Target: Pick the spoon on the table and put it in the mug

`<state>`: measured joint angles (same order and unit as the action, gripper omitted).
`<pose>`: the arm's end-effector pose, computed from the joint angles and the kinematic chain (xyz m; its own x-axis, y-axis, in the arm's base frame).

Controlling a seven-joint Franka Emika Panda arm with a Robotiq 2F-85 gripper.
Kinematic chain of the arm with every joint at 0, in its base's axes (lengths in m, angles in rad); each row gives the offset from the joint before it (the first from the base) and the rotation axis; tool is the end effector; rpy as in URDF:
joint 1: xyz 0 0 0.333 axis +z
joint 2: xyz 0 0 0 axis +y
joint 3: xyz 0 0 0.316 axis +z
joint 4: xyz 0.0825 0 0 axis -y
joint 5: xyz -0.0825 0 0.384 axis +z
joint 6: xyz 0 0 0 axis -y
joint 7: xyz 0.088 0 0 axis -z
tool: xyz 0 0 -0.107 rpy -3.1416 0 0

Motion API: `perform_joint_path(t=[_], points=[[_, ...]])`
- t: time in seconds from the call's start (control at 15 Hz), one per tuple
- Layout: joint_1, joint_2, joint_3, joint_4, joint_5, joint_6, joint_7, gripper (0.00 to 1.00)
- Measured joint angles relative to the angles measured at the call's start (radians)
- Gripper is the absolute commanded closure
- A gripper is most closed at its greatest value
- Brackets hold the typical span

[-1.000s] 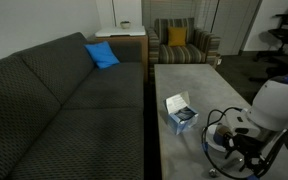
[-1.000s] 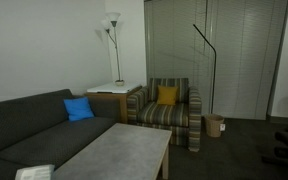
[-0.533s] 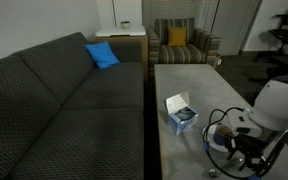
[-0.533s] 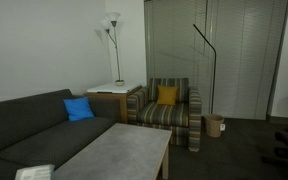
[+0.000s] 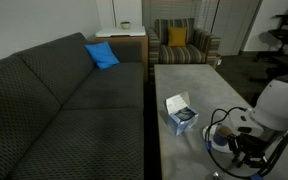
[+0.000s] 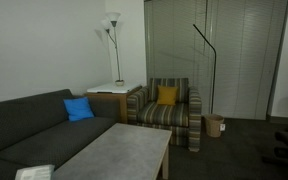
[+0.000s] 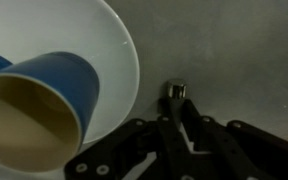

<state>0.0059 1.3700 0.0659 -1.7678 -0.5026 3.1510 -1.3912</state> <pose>0.4871 0.0848 -0.1703 -0.3354 0.9401 0.0615 0.9420 0.3339 0.0337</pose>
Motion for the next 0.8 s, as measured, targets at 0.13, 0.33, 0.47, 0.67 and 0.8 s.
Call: perform_joint_path(t=[0.13,0.33,0.47,0.67,0.8], points=[[0.003,0.000,-0.003,-0.002,0.000,0.003,0.008,0.96],[0.025,-0.006,-0.024,-0.011,0.000,0.006,0.059,0.96],[0.062,-0.017,-0.063,-0.035,0.001,0.012,0.130,0.96],[0.134,-0.039,-0.148,-0.112,0.001,0.036,0.249,0.96],[0.184,-0.057,-0.199,-0.173,0.001,0.056,0.319,0.96]])
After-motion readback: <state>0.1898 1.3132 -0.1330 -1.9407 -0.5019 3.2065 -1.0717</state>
